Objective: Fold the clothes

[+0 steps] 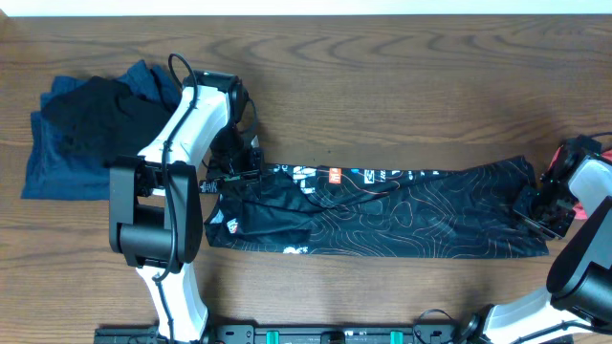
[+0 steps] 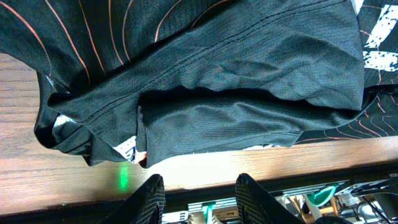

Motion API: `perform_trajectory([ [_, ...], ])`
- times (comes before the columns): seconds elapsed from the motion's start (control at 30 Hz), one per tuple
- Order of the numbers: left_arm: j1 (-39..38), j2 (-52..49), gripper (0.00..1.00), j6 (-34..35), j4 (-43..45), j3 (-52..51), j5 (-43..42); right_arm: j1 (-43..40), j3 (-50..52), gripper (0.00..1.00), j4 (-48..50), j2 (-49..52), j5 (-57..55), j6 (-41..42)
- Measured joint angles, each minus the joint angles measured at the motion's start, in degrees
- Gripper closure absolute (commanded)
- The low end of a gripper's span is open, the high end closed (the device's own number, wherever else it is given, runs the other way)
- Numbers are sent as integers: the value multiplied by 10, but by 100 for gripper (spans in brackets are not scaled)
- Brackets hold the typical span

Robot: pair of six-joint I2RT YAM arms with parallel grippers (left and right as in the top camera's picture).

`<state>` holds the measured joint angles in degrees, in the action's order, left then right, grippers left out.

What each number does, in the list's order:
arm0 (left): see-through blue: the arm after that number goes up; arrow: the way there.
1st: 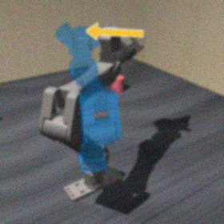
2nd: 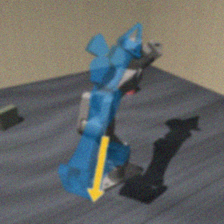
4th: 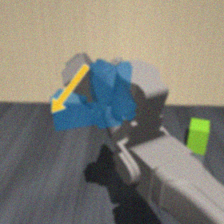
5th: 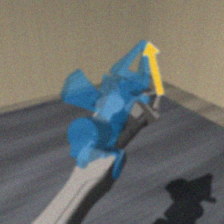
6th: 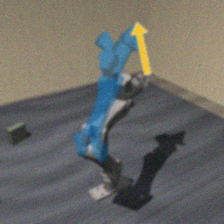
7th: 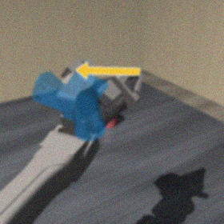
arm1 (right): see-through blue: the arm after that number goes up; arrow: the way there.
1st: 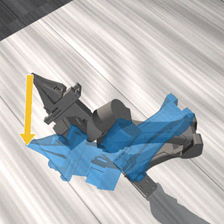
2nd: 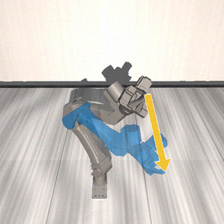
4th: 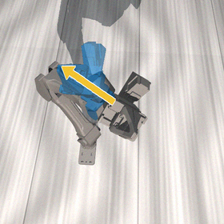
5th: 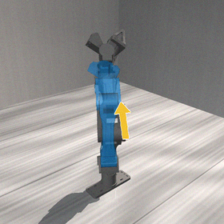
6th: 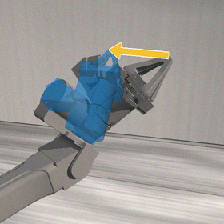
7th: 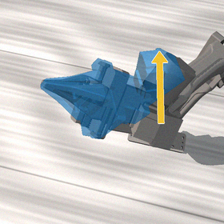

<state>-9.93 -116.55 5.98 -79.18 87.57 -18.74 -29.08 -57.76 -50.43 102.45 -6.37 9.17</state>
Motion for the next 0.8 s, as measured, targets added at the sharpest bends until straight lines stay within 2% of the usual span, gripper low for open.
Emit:
perform_trajectory([
  [0.13, 0, 0, 60, 0, 0, 0, 0, 0, 1, 86, 2, 0, 2, 3],
  [0.23, 0, 0, 60, 0, 2, 0, 0, 0, 1, 92, 2, 0, 1, 5],
  [0.27, 0, 0, 60, 0, 2, 0, 0, 0, 1, 92, 2, 0, 0, 6],
  [0.37, 0, 0, 60, 0, 2, 0, -2, 0, 1, 70, 2, 0, 1, 9],
  [0.4, 0, 0, 60, 0, 2, 0, -2, 0, 1, 67, 3, 0, 1, 9],
  [0.8, 0, 0, 60, 0, 4, 0, -2, 0, -26, 64, 6, 0, 0, 7],
])
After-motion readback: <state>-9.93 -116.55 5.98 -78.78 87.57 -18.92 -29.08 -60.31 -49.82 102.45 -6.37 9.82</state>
